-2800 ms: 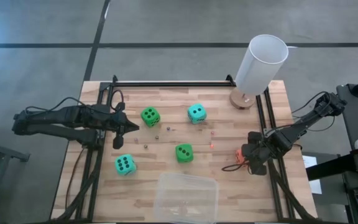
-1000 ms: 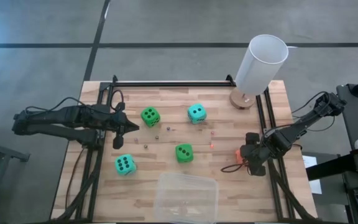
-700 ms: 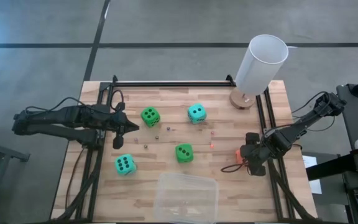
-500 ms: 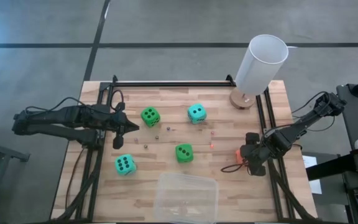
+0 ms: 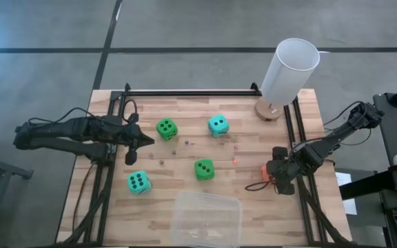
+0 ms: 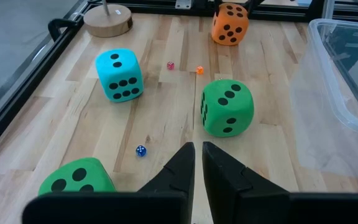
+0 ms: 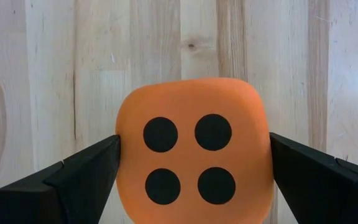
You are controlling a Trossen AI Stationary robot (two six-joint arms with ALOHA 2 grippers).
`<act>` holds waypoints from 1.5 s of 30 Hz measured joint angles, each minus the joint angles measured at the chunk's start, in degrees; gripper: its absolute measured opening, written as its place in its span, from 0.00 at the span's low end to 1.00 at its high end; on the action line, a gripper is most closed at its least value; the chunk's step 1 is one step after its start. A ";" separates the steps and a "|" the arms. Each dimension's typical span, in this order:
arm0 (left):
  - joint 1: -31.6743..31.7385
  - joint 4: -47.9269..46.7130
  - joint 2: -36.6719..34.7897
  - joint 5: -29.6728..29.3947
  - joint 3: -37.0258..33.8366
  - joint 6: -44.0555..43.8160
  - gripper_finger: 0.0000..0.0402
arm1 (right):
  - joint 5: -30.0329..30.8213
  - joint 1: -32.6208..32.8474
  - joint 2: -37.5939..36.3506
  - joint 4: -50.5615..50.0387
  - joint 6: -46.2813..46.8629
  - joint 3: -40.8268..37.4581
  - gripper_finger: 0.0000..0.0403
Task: Pick & Place Dice
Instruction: Put the large orange dice into the transparent bin
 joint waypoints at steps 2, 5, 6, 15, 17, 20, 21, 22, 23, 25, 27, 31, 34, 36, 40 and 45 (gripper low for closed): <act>-0.01 -0.01 0.00 0.02 0.00 0.00 0.09 | -0.02 0.00 0.00 0.00 -0.04 0.00 0.95; 0.01 0.01 -0.02 0.02 0.00 0.00 0.09 | -0.05 0.00 0.00 0.00 -0.55 0.00 0.95; 0.00 0.00 -0.01 0.01 0.00 0.00 0.09 | -0.05 0.00 0.00 0.00 -0.82 0.00 0.95; -0.01 0.00 0.00 0.01 0.00 0.00 0.09 | -0.09 0.00 0.00 0.02 -2.12 0.00 0.95; -0.01 -0.01 0.00 0.02 0.00 0.00 0.09 | -0.09 0.00 0.00 0.00 -2.12 0.00 0.95; 0.00 0.00 -0.01 0.01 0.00 0.00 0.09 | -0.09 0.00 0.00 -0.02 -2.11 0.00 0.95; -0.01 0.01 0.00 0.01 0.00 0.00 0.09 | -0.09 0.00 0.00 -0.02 -2.10 0.02 0.95; 0.00 0.01 0.00 0.02 0.00 0.00 0.09 | -0.09 0.00 0.00 -0.04 -2.08 0.02 0.95; 0.01 0.00 0.00 0.02 0.00 0.00 0.09 | -0.09 0.00 0.00 -0.04 -2.06 0.01 0.95; -0.01 -0.01 0.00 0.02 0.00 0.00 0.09 | -0.09 0.00 0.00 -0.04 -2.05 0.01 0.95; -0.01 0.01 0.00 0.02 0.00 0.00 0.09 | -0.09 0.00 0.00 -0.04 -2.03 0.02 0.95; -0.01 0.00 0.00 0.02 0.00 0.00 0.09 | -0.09 0.02 0.00 -0.07 -1.95 0.02 0.95; 0.00 0.01 0.00 0.00 0.00 0.00 0.09 | -0.07 0.02 0.00 -0.07 -1.92 0.02 0.95; 0.00 0.01 -0.01 0.02 0.00 0.00 0.09 | -0.06 0.02 0.00 -0.07 -1.92 0.02 0.95; -0.01 -0.01 -0.02 0.02 0.00 0.00 0.09 | -0.06 0.02 0.00 -0.09 -1.92 0.02 0.95; 0.01 0.01 0.00 0.02 0.00 0.00 0.09 | -0.06 0.02 0.00 -0.17 -1.92 0.02 0.95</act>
